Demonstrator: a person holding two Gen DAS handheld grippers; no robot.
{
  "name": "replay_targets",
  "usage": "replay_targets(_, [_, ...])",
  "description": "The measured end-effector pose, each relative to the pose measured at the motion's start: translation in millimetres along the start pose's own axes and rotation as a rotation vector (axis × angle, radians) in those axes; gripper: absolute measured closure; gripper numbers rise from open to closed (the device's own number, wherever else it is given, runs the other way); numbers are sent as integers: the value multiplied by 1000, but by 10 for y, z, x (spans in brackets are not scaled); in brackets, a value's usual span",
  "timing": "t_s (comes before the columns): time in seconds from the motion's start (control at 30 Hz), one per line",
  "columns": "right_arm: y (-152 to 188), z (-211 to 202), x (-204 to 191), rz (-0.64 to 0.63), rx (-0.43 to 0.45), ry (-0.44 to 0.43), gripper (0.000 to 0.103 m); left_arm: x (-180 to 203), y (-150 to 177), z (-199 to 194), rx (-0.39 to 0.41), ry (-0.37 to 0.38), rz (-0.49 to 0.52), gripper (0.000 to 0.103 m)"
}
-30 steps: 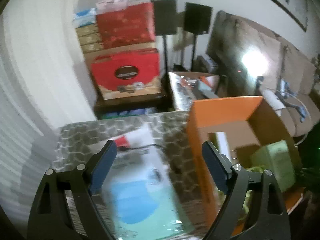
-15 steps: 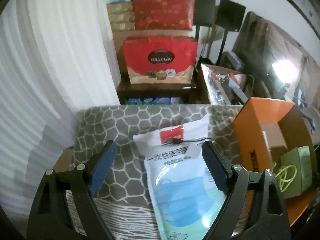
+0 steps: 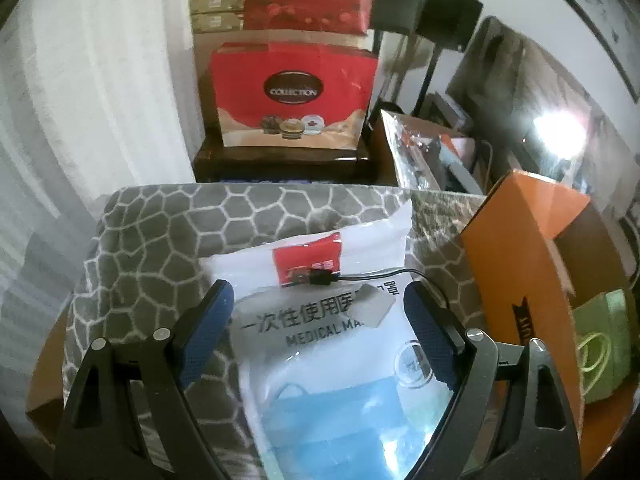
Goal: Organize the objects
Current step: 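Grasp the small white charger plug on the mask bag with the left gripper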
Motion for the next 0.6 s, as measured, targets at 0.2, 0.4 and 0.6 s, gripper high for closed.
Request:
replay_targets(0.2, [2,-1,5,-1,0,1,88,138,31,119,23,-14,50,20])
replay_targets(0.4, [3,-1,5,-2,0,2,88,186,105,193,10,-23,69,42])
replay_targets(0.6, [0,0,3,-3,0,2,88,168,128,224,5,-11,61,76])
Point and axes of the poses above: each gripper's, at about its wrist camera, not at the fingertips, and z roughly the way its jaws point, x to its right, y to its underside, the point moved 1 cm from there along z, roughly the way its jaws point, and after that the axes turned 10 degrees about -y, right-handed, at the moved point
